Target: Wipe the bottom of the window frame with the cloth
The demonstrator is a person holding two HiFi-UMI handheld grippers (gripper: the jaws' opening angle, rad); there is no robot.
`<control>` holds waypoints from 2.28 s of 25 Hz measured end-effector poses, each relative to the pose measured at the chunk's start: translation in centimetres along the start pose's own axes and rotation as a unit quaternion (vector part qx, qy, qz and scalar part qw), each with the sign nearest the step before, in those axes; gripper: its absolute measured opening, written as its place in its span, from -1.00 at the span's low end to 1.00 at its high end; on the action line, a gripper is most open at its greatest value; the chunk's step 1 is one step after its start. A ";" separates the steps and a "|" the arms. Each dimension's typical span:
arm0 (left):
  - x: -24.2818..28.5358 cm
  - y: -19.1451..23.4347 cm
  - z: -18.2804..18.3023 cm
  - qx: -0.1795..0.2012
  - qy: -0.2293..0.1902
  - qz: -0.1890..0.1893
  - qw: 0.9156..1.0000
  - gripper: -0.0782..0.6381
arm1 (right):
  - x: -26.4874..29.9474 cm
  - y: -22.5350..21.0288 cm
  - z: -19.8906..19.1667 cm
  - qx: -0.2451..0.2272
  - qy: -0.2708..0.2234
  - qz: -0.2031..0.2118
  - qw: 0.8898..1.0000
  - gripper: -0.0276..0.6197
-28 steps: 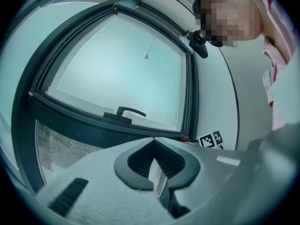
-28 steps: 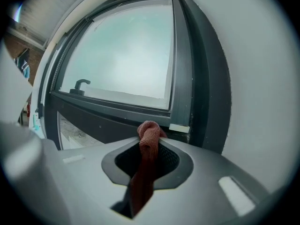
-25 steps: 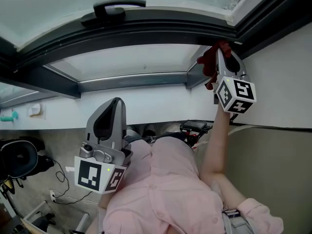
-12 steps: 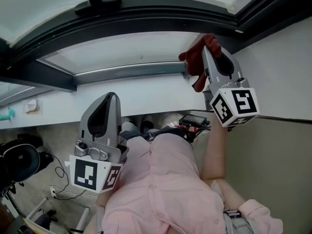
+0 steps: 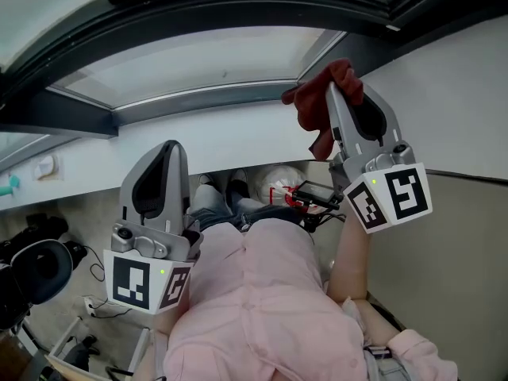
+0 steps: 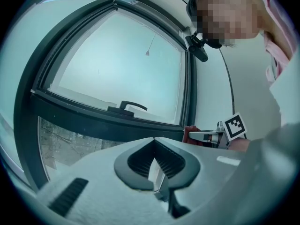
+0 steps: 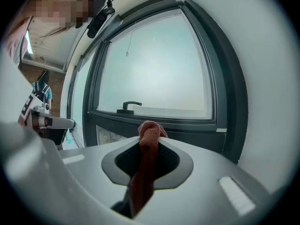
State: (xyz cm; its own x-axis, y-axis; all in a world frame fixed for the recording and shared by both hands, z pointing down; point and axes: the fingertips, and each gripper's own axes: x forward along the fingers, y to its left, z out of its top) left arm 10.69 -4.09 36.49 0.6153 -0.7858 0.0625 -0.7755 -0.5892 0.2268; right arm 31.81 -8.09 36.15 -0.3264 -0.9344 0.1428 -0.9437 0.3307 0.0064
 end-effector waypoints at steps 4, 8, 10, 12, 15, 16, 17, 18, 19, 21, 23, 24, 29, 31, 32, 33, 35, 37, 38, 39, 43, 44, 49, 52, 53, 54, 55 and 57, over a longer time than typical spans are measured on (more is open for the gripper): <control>-0.3 0.0 -0.1 0.005 0.001 -0.005 1.000 -0.78 | -0.6 1.1 -0.8 0.006 0.010 0.000 1.000 -0.74; -1.1 0.4 -0.3 0.004 0.005 -0.008 1.000 -0.78 | -1.2 2.3 -1.1 0.011 0.017 -0.001 1.000 -0.74; -1.8 0.9 -0.1 0.003 0.005 -0.012 1.000 -0.78 | -1.4 3.1 -0.8 0.011 0.016 -0.005 1.000 -0.74; -2.6 1.5 0.3 0.002 0.002 -0.016 1.000 -0.78 | -1.4 4.3 -0.2 0.009 0.013 -0.010 1.000 -0.74; -3.8 2.4 0.9 0.002 0.002 -0.019 1.000 -0.78 | -1.5 5.9 0.5 0.009 0.010 -0.013 1.000 -0.74; -4.1 2.6 1.0 0.003 0.003 -0.018 1.000 -0.78 | -1.5 6.2 0.7 0.009 0.009 -0.013 1.000 -0.74; -4.4 2.8 1.1 0.004 0.004 -0.017 1.000 -0.78 | -1.4 6.6 0.7 0.010 0.008 -0.012 1.000 -0.74; -4.7 3.0 1.2 0.005 0.005 -0.017 1.000 -0.78 | -1.3 6.9 0.8 0.010 0.007 -0.011 1.000 -0.74; -5.0 3.3 1.3 0.005 0.006 -0.016 1.000 -0.78 | -1.2 7.3 0.9 0.010 0.007 -0.011 1.000 -0.74; -5.8 4.0 1.5 0.004 0.007 -0.017 1.000 -0.78 | -0.8 8.4 0.9 0.011 0.009 -0.010 1.000 -0.74; -6.6 4.8 1.9 0.004 0.005 -0.018 1.000 -0.78 | -0.4 9.8 1.0 0.011 0.010 -0.007 1.000 -0.74; -7.0 5.2 2.2 0.006 0.002 -0.019 1.000 -0.78 | -0.3 10.5 1.1 0.010 0.009 -0.006 1.000 -0.74; -8.2 6.3 2.8 0.010 -0.006 -0.019 1.000 -0.78 | -0.1 12.5 1.4 0.007 0.005 -0.009 1.000 -0.74; -8.6 6.6 3.1 0.013 -0.010 -0.016 1.000 -0.78 | -0.1 13.0 1.3 0.007 0.006 -0.009 1.000 -0.74; -8.8 6.7 3.2 0.014 -0.012 -0.015 1.000 -0.78 | -0.1 13.3 1.3 0.008 0.007 -0.009 1.000 -0.74; -8.9 6.8 3.3 0.014 -0.013 -0.014 1.000 -0.78 | -0.1 13.4 1.2 0.009 0.007 -0.008 1.000 -0.74; -9.1 6.8 3.4 0.014 -0.014 -0.013 1.000 -0.78 | -0.1 13.7 1.1 0.010 0.010 -0.007 1.000 -0.74; -9.4 7.0 3.5 0.013 -0.013 -0.012 1.000 -0.78 | -0.1 14.2 1.0 0.011 0.013 -0.005 1.000 -0.74; -9.7 7.2 3.5 0.013 -0.013 -0.012 1.000 -0.78 | -0.1 14.7 0.8 0.011 0.015 -0.004 1.000 -0.74; -10.2 7.5 3.5 0.013 -0.013 -0.012 1.000 -0.78 | -0.2 15.3 0.6 0.011 0.017 -0.003 1.000 -0.74; -11.6 8.8 3.1 0.014 -0.016 -0.012 1.000 -0.78 | -0.1 18.1 -0.9 0.013 0.026 0.004 1.000 -0.74; -11.8 9.0 3.1 0.014 -0.017 -0.012 1.000 -0.78 | 0.0 18.7 -1.2 0.013 0.029 0.007 0.999 -0.74; -12.7 9.9 2.5 0.017 -0.013 -0.016 1.000 -0.78 | 0.3 23.0 -2.8 0.013 0.043 0.037 0.998 -0.74; -13.3 10.3 1.5 0.005 -0.006 -0.010 1.000 -0.78 | 1.0 25.8 -3.8 0.018 0.049 0.069 0.996 -0.74; -13.5 10.3 1.2 0.003 -0.003 -0.008 1.000 -0.78 | 1.3 26.7 -3.9 0.015 0.048 0.082 0.995 -0.74; -13.6 10.2 0.9 0.004 0.000 -0.008 1.000 -0.78 | 1.5 27.6 -3.9 0.004 0.044 0.096 0.994 -0.74; -13.7 10.0 0.7 0.005 0.003 -0.009 1.000 -0.78 | 1.8 28.4 -3.9 -0.011 0.041 0.110 0.993 -0.74; -13.8 9.7 0.2 0.008 0.008 -0.014 1.000 -0.78 | 1.9 29.9 -4.2 -0.024 0.049 0.131 0.990 -0.74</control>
State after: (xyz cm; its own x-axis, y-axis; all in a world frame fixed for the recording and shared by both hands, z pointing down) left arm -5.33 1.00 37.59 0.6386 -0.7661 0.0728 -0.7603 -0.6135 0.2137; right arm 3.19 0.55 40.78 -0.5501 -0.7998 0.2403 -0.8234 0.5675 0.0040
